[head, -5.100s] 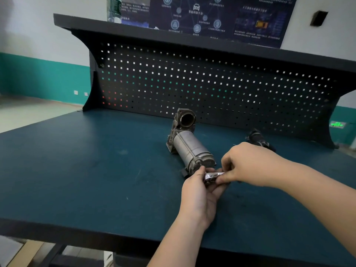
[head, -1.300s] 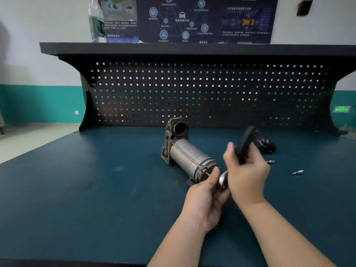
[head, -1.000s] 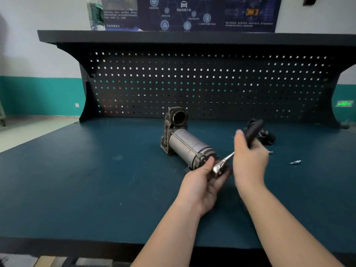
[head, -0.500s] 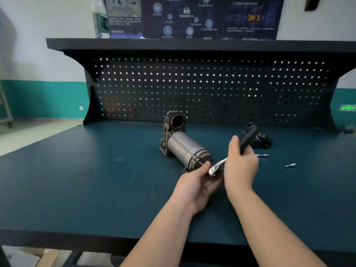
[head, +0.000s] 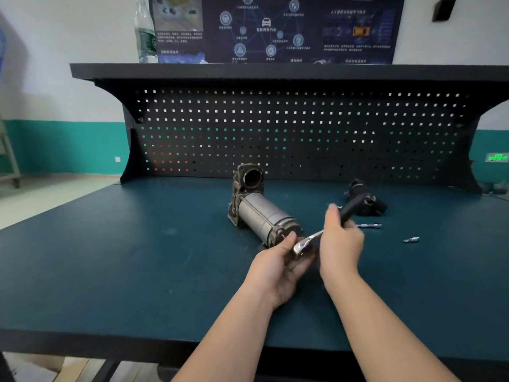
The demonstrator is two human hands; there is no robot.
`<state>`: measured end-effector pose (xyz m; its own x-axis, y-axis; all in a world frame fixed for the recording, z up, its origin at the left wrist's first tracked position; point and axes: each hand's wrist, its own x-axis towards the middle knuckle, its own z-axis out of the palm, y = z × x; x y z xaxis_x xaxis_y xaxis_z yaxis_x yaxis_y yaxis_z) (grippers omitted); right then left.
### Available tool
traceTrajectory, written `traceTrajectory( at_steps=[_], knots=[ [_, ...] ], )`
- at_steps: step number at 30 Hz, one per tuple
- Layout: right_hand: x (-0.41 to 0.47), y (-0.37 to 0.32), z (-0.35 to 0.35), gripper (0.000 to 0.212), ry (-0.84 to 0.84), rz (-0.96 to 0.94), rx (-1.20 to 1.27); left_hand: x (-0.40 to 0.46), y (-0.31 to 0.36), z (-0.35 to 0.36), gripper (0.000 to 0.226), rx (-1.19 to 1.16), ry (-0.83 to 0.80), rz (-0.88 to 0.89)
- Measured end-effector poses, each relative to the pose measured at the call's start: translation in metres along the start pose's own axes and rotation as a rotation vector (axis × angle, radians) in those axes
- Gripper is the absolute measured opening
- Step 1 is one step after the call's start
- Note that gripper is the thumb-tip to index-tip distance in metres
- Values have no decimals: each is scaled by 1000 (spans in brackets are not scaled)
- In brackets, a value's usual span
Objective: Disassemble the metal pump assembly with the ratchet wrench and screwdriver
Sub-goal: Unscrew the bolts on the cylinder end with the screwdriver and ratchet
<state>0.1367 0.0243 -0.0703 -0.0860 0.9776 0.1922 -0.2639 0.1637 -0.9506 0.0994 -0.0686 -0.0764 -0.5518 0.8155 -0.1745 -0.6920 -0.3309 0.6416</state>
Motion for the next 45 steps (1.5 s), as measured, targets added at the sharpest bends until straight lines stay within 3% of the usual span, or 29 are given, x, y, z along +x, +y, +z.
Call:
traceTrajectory(
  at_steps=[1,2,3,6,7,8,10,12,14,16,17,18,21,22,23,24,25,28,29,30,31,33,35,37,41,42,43,44,45],
  knots=[
    [4,-1,-1,31,7,144,-7,1,-1,1,19,2,3,-1],
    [4,-2,-2,33,13,133,-41,1,-2,1,19,1,7,2],
    [1,-3,-2,34,34,-78,-84,1,-2,1,19,-3,10,8],
    [-22,-1,-2,38,-35,-1074,-244,0,-1,-2,17,49,10,27],
    [-26,-1,0,38,-76,-1249,-276,-1,1,-3,21,69,19,33],
    [-27,-2,2,38,-116,-1298,-272,-1,2,-4,27,79,30,39],
    [-26,-3,3,36,-125,-1044,-181,-1,2,-4,29,47,30,31],
    [-17,-2,2,35,-54,-553,-64,-1,1,-1,14,-9,15,11],
    [0,4,1,33,5,-49,17,1,0,0,15,-29,9,-3],
    [9,5,0,31,3,288,103,3,-1,-1,18,-16,7,-2],
    [8,3,0,31,-5,280,73,3,-2,-1,18,-12,8,1],
    [5,3,-1,32,-2,114,-1,3,-2,-2,18,-15,8,5],
    [-16,-3,-4,36,-49,-788,-129,1,-1,-5,18,-14,-8,2],
    [-20,-4,-3,36,-85,-996,-152,0,0,-5,16,-12,-17,-3],
    [-22,-4,-3,36,-108,-1065,-161,-1,1,-5,15,-11,-19,-4],
    [-21,-2,-2,36,-100,-979,-161,-1,1,-5,14,-14,-14,-3],
    [-19,-3,-1,36,-68,-769,-132,-1,2,-5,13,-21,-3,-2],
    [-3,-3,-4,34,-11,91,33,0,1,-4,15,-54,5,-22],
    [1,-3,-4,34,-8,213,46,0,0,-4,15,-60,3,-25],
    [2,-4,-5,34,-12,183,25,0,0,-4,15,-69,0,-24],
    [-1,-4,-5,35,-9,-10,-30,1,0,-4,15,-78,-3,-20],
    [-15,-5,-7,38,-30,-603,-130,0,1,-4,14,-82,-18,-5],
    [-23,-4,-5,38,-88,-962,-160,-2,2,-4,12,-74,-34,1],
    [-20,-4,-2,37,-114,-851,-110,-2,2,-3,12,-78,-22,7],
    [0,0,-2,35,-51,68,104,0,0,-2,11,-119,1,4],
    [4,1,-3,35,-47,211,112,1,0,-2,11,-120,4,6],
    [4,-1,-3,36,-46,226,94,2,0,-3,12,-119,8,8],
    [2,-1,-5,36,-48,87,40,2,-1,-3,13,-118,8,11],
    [-2,-2,-6,37,-35,-196,-38,2,-1,-4,13,-116,0,12]
  ],
)
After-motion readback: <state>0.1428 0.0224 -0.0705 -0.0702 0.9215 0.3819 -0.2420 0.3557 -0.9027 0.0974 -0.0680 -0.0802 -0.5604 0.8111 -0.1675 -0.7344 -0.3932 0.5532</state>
